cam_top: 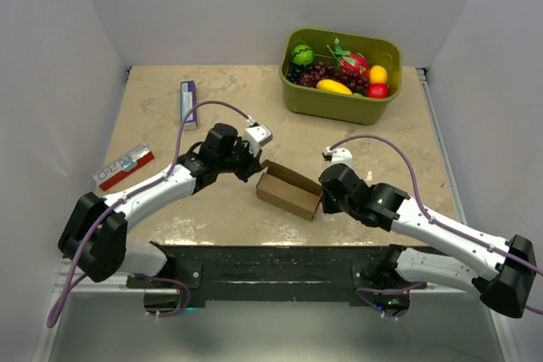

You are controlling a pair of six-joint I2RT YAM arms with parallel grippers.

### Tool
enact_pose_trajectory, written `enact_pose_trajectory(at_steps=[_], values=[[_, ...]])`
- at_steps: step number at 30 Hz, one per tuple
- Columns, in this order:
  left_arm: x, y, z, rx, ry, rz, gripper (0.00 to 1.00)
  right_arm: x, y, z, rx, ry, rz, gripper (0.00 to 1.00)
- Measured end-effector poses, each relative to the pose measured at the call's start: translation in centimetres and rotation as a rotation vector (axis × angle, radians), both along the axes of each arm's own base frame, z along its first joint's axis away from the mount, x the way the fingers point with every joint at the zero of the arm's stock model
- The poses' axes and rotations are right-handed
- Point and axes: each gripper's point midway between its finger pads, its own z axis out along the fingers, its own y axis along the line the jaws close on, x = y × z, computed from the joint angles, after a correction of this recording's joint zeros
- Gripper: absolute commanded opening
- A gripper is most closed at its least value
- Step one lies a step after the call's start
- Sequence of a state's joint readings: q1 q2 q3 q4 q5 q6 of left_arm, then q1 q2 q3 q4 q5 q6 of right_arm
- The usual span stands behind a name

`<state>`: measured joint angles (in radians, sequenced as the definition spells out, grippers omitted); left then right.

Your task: Fold the paper box

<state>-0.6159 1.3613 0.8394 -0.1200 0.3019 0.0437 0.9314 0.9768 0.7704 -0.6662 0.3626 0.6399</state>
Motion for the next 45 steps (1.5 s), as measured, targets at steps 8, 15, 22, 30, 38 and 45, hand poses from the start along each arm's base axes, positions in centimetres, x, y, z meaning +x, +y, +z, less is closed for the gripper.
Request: enact_pose_trajectory(at_steps=[8, 15, 22, 30, 38, 45], values=[[0.1, 0.0, 0.0, -0.014, 0.027, 0.040, 0.00, 0.5, 0.4, -0.1, -0.018, 0.008, -0.009, 0.00], [0.2, 0.2, -0.1, -0.011, 0.031, 0.069, 0.00, 0.7, 1.0, 0.5, 0.008, 0.008, -0.018, 0.00], [0.3, 0.1, -0.2, 0.008, 0.014, 0.087, 0.00, 0.6, 1.4, 0.6, 0.027, 0.017, -0.014, 0.00], [0.3, 0.0, -0.3, 0.049, -0.023, 0.114, 0.00, 0.7, 1.5, 0.9, 0.035, 0.013, -0.017, 0.00], [0.2, -0.2, -0.5, 0.107, -0.074, 0.141, 0.00, 0.7, 1.5, 1.1, 0.046, 0.013, -0.027, 0.00], [-0.4, -0.5, -0.9, 0.158, -0.099, 0.154, 0.00, 0.2, 1.0, -0.3, 0.037, 0.031, -0.037, 0.00]])
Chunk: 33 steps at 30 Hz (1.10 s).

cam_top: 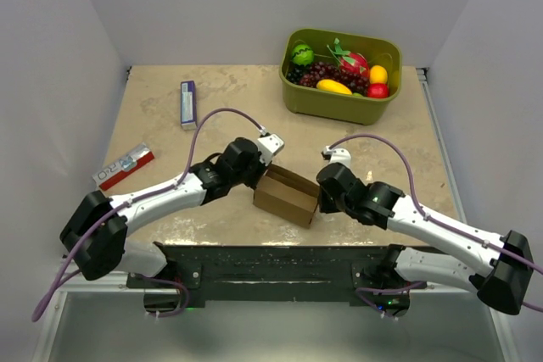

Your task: Fold the paper box

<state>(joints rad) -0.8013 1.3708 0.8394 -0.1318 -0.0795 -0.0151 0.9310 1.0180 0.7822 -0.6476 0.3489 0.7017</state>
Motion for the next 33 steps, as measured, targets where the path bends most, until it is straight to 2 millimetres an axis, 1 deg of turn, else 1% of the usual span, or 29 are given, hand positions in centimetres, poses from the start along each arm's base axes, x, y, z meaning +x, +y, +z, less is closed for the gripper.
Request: enact_pose_trajectory(at_steps=[4, 8, 10, 11, 13, 14, 17, 19, 20, 22, 25, 26, 28, 29, 30, 33], values=[[-0.5, 0.2, -0.4, 0.020, 0.015, 0.013, 0.00, 0.0, -0.1, -0.2, -0.001, 0.003, -0.003, 0.00], [-0.6, 0.3, -0.6, 0.015, 0.029, 0.044, 0.00, 0.0, 0.0, -0.2, 0.006, -0.001, -0.004, 0.00], [-0.8, 0.5, -0.7, 0.017, 0.041, 0.066, 0.03, 0.0, 0.0, 0.0, 0.016, -0.008, -0.004, 0.00], [-0.9, 0.6, -0.8, 0.016, 0.047, 0.074, 0.06, 0.0, 0.0, 0.2, 0.021, -0.011, -0.005, 0.00], [-1.0, 0.7, -0.8, 0.007, 0.057, 0.097, 0.08, 0.1, 0.1, 0.4, 0.032, -0.020, -0.004, 0.00], [-1.0, 0.8, -0.6, 0.000, 0.061, 0.108, 0.10, 0.1, 0.2, 0.6, 0.037, -0.024, -0.004, 0.00], [-1.1, 0.9, 0.2, -0.035, 0.059, 0.135, 0.11, 0.3, 0.4, 0.8, 0.046, -0.034, 0.001, 0.00], [-1.2, 0.9, 1.2, -0.079, 0.052, 0.153, 0.14, 0.3, 0.5, 0.8, 0.049, -0.037, 0.004, 0.00], [-1.2, 0.9, 1.6, -0.094, 0.047, 0.157, 0.19, 0.4, 0.6, 0.8, 0.052, -0.039, 0.007, 0.00], [-1.5, 1.0, 2.2, -0.129, 0.041, 0.168, 0.22, 0.5, 0.7, 0.7, 0.057, -0.047, 0.011, 0.00], [-2.0, 1.2, 2.7, -0.169, 0.038, 0.177, 0.33, 0.5, 0.8, 0.5, 0.066, -0.053, 0.018, 0.00], [-2.1, 1.2, 2.7, -0.177, 0.038, 0.177, 0.37, 0.5, 0.8, 0.4, 0.068, -0.055, 0.020, 0.00], [-2.4, 1.3, 2.7, -0.190, 0.042, 0.180, 0.41, 0.5, 0.9, 0.4, 0.070, -0.057, 0.022, 0.00], [-2.6, 1.5, 2.5, -0.195, 0.045, 0.184, 0.47, 0.5, 1.0, 0.4, 0.074, -0.059, 0.023, 0.00], [-2.7, 1.6, 2.4, -0.195, 0.046, 0.185, 0.51, 0.5, 1.0, 0.4, 0.076, -0.058, 0.025, 0.00], [-3.1, 1.9, 1.9, -0.205, 0.055, 0.195, 0.57, 0.5, 1.2, 0.5, 0.083, -0.058, 0.030, 0.00]])
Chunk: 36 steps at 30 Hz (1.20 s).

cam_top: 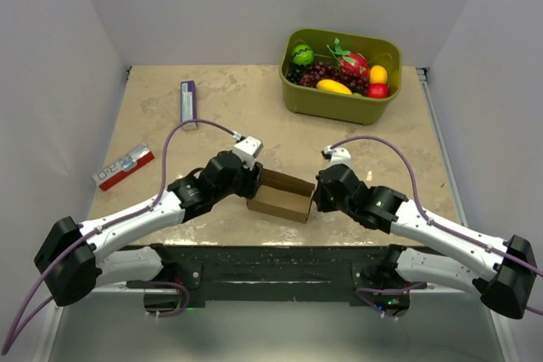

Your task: Fold the paper box

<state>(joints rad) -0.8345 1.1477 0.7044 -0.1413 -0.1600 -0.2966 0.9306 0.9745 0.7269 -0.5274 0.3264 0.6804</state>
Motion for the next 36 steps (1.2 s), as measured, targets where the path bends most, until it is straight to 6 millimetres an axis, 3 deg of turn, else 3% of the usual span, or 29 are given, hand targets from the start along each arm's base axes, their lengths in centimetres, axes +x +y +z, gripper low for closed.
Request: enact_pose_trajectory(at_steps=[6, 11, 22, 36], values=[[-1.0, 0.9, -1.0, -0.022, 0.026, 0.028, 0.67, 0.0, 0.1, -0.1, 0.001, 0.000, 0.005, 0.00], [-1.3, 1.6, -0.9, -0.055, 0.029, 0.069, 0.68, 0.0, 0.1, 0.0, 0.003, -0.002, 0.006, 0.00], [-2.2, 1.7, -2.9, -0.100, 0.065, 0.079, 0.47, 0.1, 0.3, 0.0, 0.009, -0.005, 0.012, 0.00], [-1.8, 0.9, -2.8, -0.138, 0.057, 0.076, 0.40, -0.6, 1.3, -0.6, -0.002, 0.007, 0.050, 0.00]])
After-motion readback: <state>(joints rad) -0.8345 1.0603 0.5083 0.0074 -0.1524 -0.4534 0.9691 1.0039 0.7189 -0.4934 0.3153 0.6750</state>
